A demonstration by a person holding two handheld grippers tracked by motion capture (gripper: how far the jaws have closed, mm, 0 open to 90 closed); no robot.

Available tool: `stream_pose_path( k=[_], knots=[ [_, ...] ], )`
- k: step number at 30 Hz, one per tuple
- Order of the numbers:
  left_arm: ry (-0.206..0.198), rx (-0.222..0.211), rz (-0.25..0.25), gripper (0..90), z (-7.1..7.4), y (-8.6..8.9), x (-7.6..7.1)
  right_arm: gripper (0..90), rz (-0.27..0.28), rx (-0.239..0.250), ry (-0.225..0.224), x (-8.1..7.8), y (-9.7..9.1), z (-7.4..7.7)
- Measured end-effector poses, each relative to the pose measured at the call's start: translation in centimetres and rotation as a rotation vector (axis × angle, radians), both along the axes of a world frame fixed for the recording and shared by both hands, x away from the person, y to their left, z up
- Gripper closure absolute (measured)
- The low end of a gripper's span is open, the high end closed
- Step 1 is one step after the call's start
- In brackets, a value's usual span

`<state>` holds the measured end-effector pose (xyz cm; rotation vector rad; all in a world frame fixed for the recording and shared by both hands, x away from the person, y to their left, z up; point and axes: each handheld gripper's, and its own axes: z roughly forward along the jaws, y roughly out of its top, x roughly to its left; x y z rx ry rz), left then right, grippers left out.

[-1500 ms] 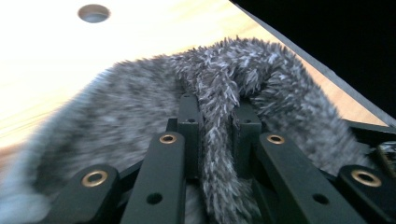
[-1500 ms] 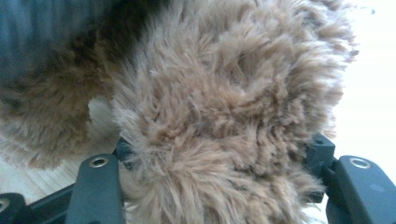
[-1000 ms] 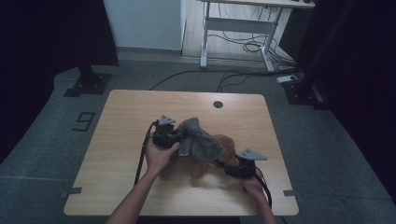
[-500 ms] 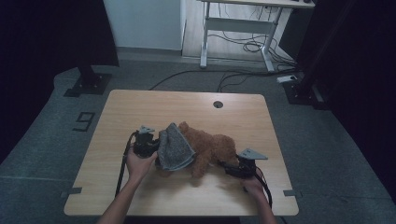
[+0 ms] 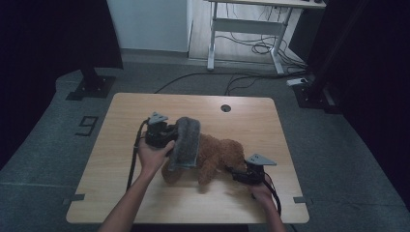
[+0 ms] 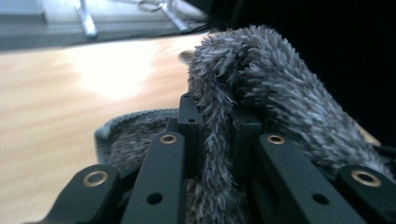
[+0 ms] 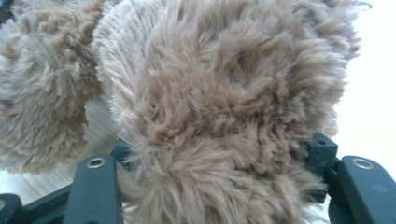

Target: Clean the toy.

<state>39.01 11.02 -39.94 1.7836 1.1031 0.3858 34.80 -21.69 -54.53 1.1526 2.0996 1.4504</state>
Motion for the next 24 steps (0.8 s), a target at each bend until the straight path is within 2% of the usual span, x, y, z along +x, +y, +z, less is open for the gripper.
stream_pose_path(
  k=[1,4,5,6,7,8,9,11,13,15,17,21,24],
  knots=[
    [0.0,0.003,-0.012,77.6,0.1,-0.9,0.2,35.4,0.0,-0.004,-0.003,0.0,0.0,0.0],
    [0.011,0.063,-0.038,77.4,-0.5,-3.7,1.0,35.4,-0.002,-0.004,-0.004,-0.1,0.0,0.0],
    [0.021,0.086,-0.046,77.4,-1.0,-4.4,1.2,35.3,-0.001,-0.006,-0.005,-0.1,0.0,0.0],
    [0.021,0.086,-0.046,77.3,-1.0,-4.4,1.2,35.3,-0.001,-0.007,-0.006,-0.1,0.0,0.0],
    [0.046,0.124,-0.065,77.2,-2.3,-5.5,1.6,35.2,-0.002,-0.008,-0.008,-0.1,0.1,0.0],
    [0.046,0.124,-0.065,77.2,-2.3,-5.5,1.6,35.0,-0.001,-0.009,-0.008,-0.1,0.1,0.1],
    [0.056,0.155,-0.079,77.1,-3.6,-6.3,1.6,34.6,-0.001,-0.011,-0.006,-0.1,0.1,0.1],
    [0.017,0.208,-0.075,77.0,-4.8,-6.8,1.2,31.9,-0.002,-0.011,-0.004,-0.1,0.2,0.2],
    [0.0,0.212,-0.076,77.0,-5.2,-6.7,0.9,25.1,-0.009,-0.017,0.003,-0.2,0.2,0.3],
    [0.0,0.204,-0.079,77.3,-5.5,-6.5,0.6,17.5,-0.013,-0.014,0.013,-0.2,0.0,0.5],
    [-0.005,0.207,-0.08,77.6,-5.8,-6.3,0.3,13.7,-0.012,-0.002,0.023,-0.3,-0.3,0.8],
    [-0.011,0.175,-0.079,78.1,-6.7,-5.6,-0.5,12.3,-0.001,0.063,0.036,-0.7,-1.6,1.7],
    [-0.025,0.162,-0.076,78.3,-6.9,-5.4,-1.1,10.6,-0.023,0.114,0.027,-0.8,-2.8,2.7]
  ],
)
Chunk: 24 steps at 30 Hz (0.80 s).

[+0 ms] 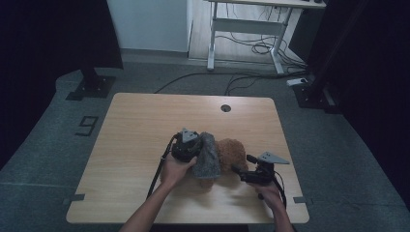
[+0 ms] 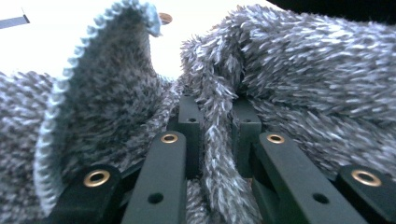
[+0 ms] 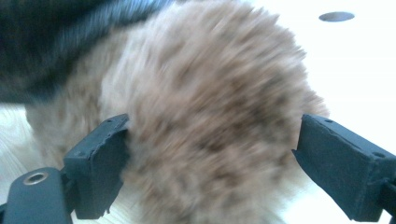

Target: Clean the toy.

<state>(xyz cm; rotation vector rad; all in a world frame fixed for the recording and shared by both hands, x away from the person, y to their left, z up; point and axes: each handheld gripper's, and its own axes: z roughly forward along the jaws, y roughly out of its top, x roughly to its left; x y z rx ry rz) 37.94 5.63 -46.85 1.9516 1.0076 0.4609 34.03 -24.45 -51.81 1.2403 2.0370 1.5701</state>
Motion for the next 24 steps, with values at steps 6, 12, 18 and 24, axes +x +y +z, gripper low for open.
stream_pose_path(
  k=[6,12,18,24],
  knots=[
    [-0.001,-0.026,-0.016,78.4,-0.2,0.5,-1.0,6.9,-0.044,0.004,0.011,1.5,0.0,2.1],
    [0.011,-0.053,-0.027,78.4,-0.3,1.2,-1.7,0.0,0.014,-0.06,0.103,3.3,2.3,2.3],
    [0.044,-0.106,-0.051,78.0,-0.1,2.4,-2.2,0.0,0.055,-0.047,0.202,3.6,2.8,1.0],
    [0.052,-0.169,-0.052,77.9,0.9,4.0,-2.8,14.9,0.085,-0.045,0.192,2.8,2.8,0.5]
  ],
)
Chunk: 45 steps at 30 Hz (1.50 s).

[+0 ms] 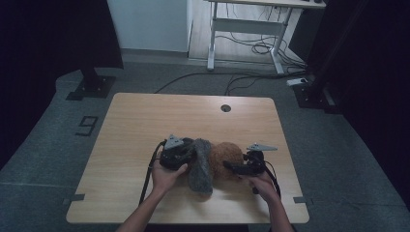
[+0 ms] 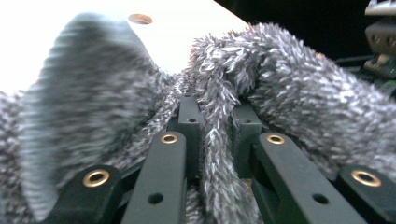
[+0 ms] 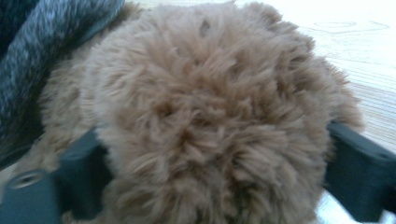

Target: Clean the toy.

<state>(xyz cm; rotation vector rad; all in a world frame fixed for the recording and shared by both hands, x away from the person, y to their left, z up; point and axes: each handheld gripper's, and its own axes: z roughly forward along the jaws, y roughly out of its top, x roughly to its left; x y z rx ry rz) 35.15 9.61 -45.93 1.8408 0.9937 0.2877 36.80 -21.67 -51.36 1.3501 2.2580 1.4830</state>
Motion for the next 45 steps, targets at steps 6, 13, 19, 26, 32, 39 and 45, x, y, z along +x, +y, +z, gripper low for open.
stream_pose_path(
  k=[6,13,19,26,32,39,45],
  knots=[
    [-0.006,-0.029,0.074,77.3,1.4,3.9,-0.5,29.3,0.012,0.005,-0.034,-0.9,-0.3,-0.2],
    [0.129,0.054,0.152,76.6,-0.8,7.3,0.6,34.8,0.04,-0.013,-0.059,-1.3,-0.4,-0.2],
    [0.205,0.048,0.144,76.8,-2.8,6.1,1.0,36.5,0.039,-0.008,-0.068,-1.6,-0.2,-0.4],
    [0.246,-0.044,0.151,79.6,-2.7,5.0,1.9,46.3,0.029,-0.008,-0.153,-2.2,0.5,-0.2],
    [0.249,-0.129,0.156,80.1,-2.4,5.5,2.8,51.5,0.031,0.005,-0.243,-2.5,1.2,0.2],
    [0.238,-0.173,0.172,79.4,-1.6,6.4,4.5,51.8,-0.06,0.069,-0.38,-1.1,1.5,1.0],
    [0.254,-0.146,0.165,77.8,-2.5,6.4,4.8,49.1,-0.047,-0.017,-0.347,0.1,1.5,-0.6]
  ],
)
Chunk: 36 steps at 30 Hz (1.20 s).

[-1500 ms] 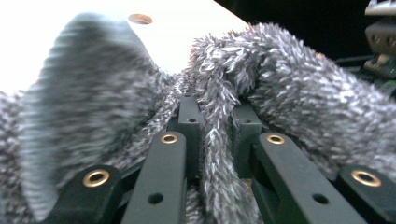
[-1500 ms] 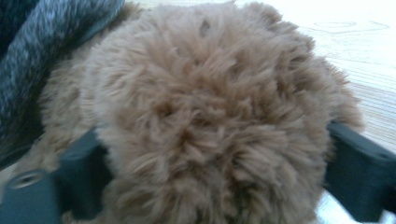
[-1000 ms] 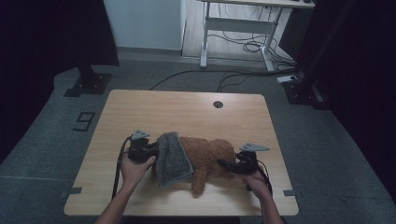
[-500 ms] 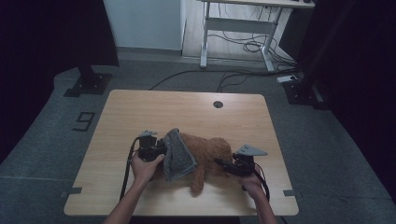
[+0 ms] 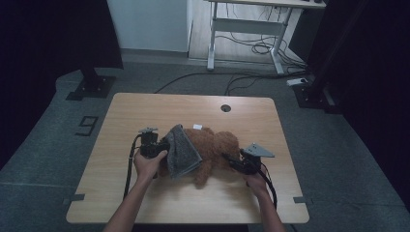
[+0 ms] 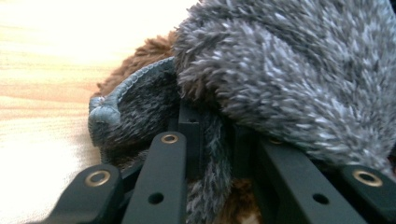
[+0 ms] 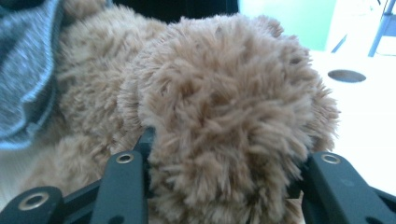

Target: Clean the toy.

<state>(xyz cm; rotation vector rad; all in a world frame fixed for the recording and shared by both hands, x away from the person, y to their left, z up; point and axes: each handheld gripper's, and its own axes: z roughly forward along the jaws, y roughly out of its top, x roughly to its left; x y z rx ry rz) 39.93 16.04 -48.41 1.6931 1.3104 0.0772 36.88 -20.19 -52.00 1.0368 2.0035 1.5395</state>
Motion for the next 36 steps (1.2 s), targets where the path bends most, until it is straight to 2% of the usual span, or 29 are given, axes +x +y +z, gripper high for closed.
stream_pose_path(
  k=[4,7,10,14,17,21,26,27,28,30,32,34,35,36],
  knots=[
    [-0.034,0.027,-0.004,76.9,1.0,0.1,-0.7,47.9,0.018,-0.017,0.009,-0.6,-0.7,-0.6],
    [-0.089,0.041,-0.009,76.9,2.9,0.2,-1.3,47.5,0.041,-0.059,0.003,-1.1,-0.9,-0.8],
    [-0.145,0.043,-0.03,77.0,5.4,-0.7,-1.6,46.9,0.054,-0.091,-0.006,-1.4,-0.7,-0.9],
    [-0.2,0.072,-0.085,77.2,8.0,-3.9,-1.5,46.6,0.048,-0.104,-0.013,-1.9,-0.4,-1.0],
    [-0.209,0.107,-0.125,77.2,8.7,-7.4,-0.9,46.4,0.044,-0.101,-0.016,-2.2,-0.3,-1.3],
    [-0.197,0.158,-0.174,77.3,7.8,-12.6,0.0,46.1,0.044,-0.113,-0.014,-2.5,-0.4,-1.3],
    [-0.172,0.261,-0.246,77.1,4.6,-18.6,0.0,45.4,0.042,-0.117,-0.01,-2.6,-0.5,-1.4],
    [-0.184,0.289,-0.251,76.9,3.9,-19.3,-0.2,45.2,0.042,-0.116,-0.008,-2.6,-0.5,-1.4],
    [-0.215,0.321,-0.247,76.9,3.4,-19.8,-0.4,44.7,0.042,-0.119,0.0,-2.6,-0.5,-1.4],
    [-0.248,0.334,-0.242,77.1,2.9,-20.0,-0.7,44.2,0.038,-0.111,0.011,-2.6,-0.8,-1.6],
    [-0.249,0.333,-0.229,77.3,2.8,-19.5,-0.7,44.0,0.047,-0.093,0.02,-2.5,-1.1,-1.8],
    [-0.261,0.385,-0.194,77.7,2.8,-18.7,-0.6,44.0,0.049,-0.091,0.02,-2.6,-1.1,-1.8],
    [-0.261,0.385,-0.194,77.9,2.8,-18.7,-0.6,44.0,0.049,-0.092,0.02,-2.6,-1.1,-1.8],
    [-0.238,0.393,-0.166,77.9,2.4,-17.3,-0.1,44.0,0.051,-0.092,0.021,-2.6,-1.1,-1.8]
  ],
)
